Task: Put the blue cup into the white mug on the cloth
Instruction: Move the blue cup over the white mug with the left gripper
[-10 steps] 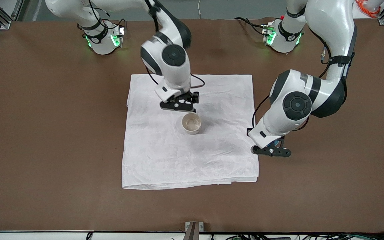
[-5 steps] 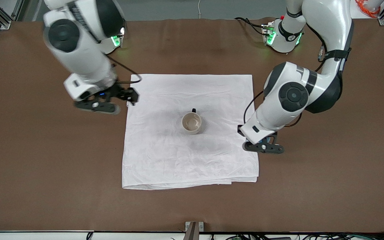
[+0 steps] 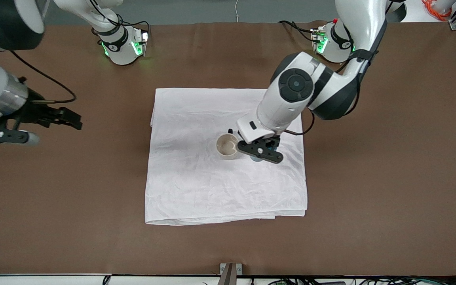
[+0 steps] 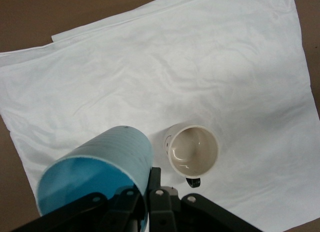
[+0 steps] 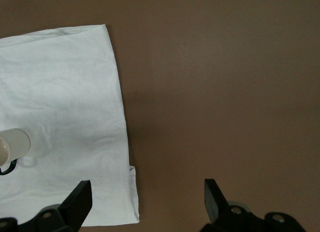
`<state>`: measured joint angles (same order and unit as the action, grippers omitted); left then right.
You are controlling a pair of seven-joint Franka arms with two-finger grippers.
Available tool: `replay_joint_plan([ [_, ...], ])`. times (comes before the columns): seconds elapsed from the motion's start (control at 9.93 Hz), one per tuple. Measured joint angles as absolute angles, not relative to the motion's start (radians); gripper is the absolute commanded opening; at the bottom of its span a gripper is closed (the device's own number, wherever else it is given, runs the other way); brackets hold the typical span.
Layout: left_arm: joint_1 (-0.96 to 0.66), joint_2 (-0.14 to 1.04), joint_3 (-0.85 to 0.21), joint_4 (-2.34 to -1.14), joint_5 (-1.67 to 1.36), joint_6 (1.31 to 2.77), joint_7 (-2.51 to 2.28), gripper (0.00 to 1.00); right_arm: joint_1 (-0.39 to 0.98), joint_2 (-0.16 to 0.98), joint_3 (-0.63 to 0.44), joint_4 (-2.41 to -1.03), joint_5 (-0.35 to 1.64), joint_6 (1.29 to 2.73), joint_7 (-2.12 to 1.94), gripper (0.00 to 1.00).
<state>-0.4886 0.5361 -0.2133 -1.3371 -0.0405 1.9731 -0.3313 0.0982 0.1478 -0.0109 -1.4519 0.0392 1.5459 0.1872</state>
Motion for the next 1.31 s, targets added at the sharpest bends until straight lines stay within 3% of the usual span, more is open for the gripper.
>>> replay_joint_plan([
  [0.6,-0.617,0.588,-0.207,-1.335,-0.036,2.019,-0.329,0.0,0.057,0.148,-0.01,-1.436,0.038,1.545,0.175,0.99],
  [1.01,-0.616,0.635,-0.198,-1.334,-0.017,2.111,-0.292,0.0,0.029,0.146,-0.01,-1.432,0.034,1.487,0.112,0.99],
  [1.31,-0.642,0.677,-0.2,-1.334,0.049,2.137,-0.291,0.0,0.003,0.066,-0.01,-1.509,0.026,1.497,0.082,0.99],
])
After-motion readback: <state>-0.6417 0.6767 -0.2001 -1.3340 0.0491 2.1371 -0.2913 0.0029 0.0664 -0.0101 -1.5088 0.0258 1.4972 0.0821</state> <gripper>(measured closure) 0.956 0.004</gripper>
